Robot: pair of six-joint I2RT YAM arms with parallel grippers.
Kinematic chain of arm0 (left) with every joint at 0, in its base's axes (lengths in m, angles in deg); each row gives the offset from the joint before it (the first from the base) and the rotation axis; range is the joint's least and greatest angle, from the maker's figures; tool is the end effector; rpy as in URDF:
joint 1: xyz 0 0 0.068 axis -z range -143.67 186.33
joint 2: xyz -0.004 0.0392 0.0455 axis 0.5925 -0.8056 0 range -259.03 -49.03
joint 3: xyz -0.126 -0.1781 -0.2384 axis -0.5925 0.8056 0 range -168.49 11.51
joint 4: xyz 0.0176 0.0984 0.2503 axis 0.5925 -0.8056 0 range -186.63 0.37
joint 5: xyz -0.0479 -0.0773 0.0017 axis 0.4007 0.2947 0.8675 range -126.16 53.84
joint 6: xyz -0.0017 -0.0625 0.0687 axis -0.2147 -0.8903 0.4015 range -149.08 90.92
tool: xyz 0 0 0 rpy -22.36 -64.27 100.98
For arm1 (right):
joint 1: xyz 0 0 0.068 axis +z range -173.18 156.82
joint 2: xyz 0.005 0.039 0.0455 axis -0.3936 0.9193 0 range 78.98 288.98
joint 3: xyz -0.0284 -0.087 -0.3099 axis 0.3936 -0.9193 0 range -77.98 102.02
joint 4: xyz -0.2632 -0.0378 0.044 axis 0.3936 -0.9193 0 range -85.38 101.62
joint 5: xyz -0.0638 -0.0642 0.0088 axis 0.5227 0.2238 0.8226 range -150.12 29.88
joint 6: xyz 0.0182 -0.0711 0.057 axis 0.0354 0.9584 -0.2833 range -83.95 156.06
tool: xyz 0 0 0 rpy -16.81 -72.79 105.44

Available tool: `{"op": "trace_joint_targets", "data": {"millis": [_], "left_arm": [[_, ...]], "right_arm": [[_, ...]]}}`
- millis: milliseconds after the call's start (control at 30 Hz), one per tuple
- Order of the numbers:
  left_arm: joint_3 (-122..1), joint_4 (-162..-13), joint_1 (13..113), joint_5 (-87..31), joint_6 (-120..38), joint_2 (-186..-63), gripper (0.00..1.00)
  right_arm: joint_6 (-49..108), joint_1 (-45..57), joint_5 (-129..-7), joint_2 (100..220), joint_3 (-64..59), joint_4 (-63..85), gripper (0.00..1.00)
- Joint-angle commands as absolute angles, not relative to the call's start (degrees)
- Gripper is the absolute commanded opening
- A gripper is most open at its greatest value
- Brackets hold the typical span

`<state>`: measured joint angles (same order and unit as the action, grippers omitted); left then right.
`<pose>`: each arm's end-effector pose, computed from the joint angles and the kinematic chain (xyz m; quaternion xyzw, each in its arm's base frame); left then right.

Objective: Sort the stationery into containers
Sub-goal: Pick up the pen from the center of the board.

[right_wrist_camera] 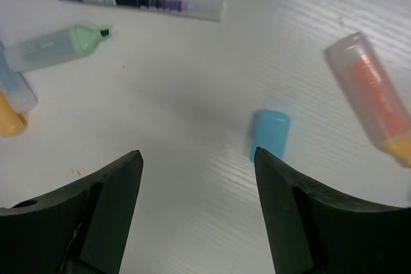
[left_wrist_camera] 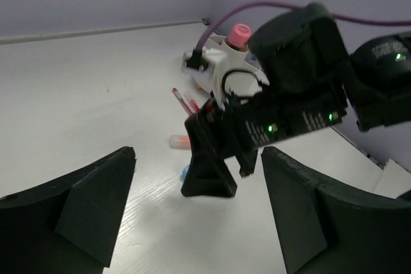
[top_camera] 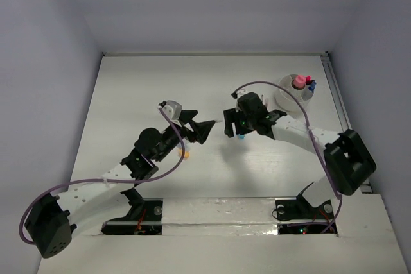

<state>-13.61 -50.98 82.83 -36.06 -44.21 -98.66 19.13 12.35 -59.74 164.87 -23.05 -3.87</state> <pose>0.1541 -0.1625 0.3420 0.1668 0.5916 -0.4045 0.6772 0.2886 0.2054 0.2352 -0.1488 0.9166 0.1611 0.3342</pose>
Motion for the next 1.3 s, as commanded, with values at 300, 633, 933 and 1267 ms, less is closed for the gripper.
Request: {"op": "trace_joint_targets", "data": {"millis": [300,633,933,1267], "left_arm": [[-6.0,-54.6,82.8,-62.6,-48.9,-65.1,0.62],[-7.4,-60.3,84.7,-67.7,-49.1,-54.5,0.86],[-6.7,-61.3,89.9,-74.7,-46.1,-49.2,0.84],[-6.8,-61.5,90.5,-75.5,-45.6,-49.3,0.83]], "right_arm": [[22.1,27.7,-57.7,175.2,-10.3,4.6,0.53],[30.3,35.0,-57.6,195.3,17.4,-4.9,0.61],[34.1,35.6,-59.2,207.6,32.0,-16.2,0.65],[33.5,36.7,-57.9,210.9,34.0,-21.1,0.6]]}}
